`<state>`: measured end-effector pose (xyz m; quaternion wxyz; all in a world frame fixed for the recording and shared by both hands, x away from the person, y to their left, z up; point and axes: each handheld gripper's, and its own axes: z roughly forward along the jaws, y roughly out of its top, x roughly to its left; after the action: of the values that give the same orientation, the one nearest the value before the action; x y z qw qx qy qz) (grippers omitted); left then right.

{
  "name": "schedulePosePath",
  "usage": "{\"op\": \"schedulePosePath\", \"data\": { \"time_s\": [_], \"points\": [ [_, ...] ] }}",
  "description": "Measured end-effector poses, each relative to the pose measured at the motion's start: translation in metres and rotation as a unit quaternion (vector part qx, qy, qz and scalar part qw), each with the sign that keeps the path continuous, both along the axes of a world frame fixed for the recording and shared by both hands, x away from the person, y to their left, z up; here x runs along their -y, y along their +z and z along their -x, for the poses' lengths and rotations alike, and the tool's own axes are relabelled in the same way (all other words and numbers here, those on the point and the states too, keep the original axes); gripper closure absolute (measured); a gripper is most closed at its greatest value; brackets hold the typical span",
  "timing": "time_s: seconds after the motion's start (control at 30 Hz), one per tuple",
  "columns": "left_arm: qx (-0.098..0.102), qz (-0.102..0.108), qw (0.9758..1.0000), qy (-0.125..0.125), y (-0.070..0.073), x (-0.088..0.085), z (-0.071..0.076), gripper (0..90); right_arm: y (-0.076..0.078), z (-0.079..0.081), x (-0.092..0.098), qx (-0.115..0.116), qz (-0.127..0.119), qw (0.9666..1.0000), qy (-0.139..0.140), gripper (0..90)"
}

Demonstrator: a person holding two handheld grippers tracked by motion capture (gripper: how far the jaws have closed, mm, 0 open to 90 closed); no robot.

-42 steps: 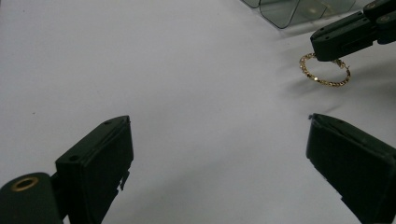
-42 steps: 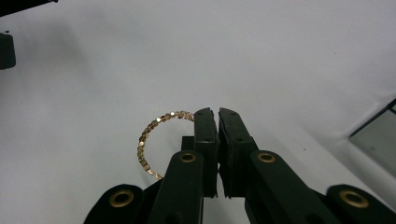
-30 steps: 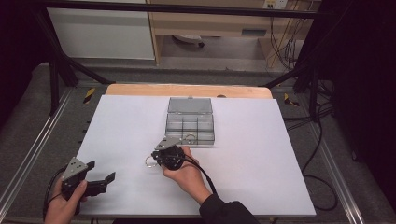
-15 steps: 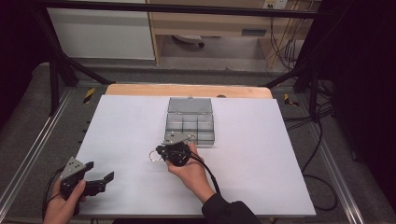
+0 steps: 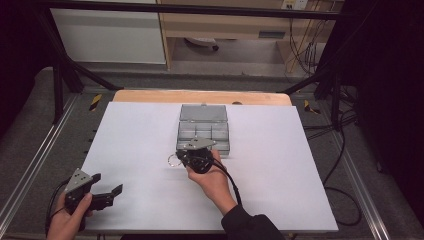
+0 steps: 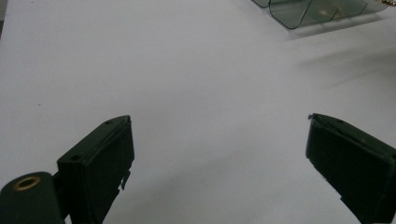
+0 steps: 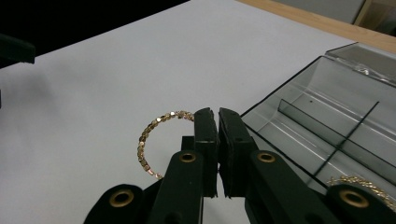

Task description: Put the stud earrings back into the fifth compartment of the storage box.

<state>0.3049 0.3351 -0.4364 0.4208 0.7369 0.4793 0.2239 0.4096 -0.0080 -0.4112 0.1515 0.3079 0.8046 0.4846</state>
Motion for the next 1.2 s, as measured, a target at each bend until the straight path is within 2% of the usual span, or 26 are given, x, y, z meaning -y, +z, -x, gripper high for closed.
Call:
{"op": "schedulePosePath", "data": {
  "time_s": [0.43, 1.2],
  "points": [
    [0.000, -0.001, 1.0000, -0.003, 0.000, 0.001, 0.000, 8.2, 0.007, -0.010, 0.022, 0.005, -0.017, 0.9993, -0.033, 87.1],
    [0.001, -0.001, 1.0000, -0.008, 0.000, 0.002, 0.000, 8.3, 0.006, -0.023, 0.056, 0.002, -0.030, 0.9954, -0.091, 87.1]
  ]
}}
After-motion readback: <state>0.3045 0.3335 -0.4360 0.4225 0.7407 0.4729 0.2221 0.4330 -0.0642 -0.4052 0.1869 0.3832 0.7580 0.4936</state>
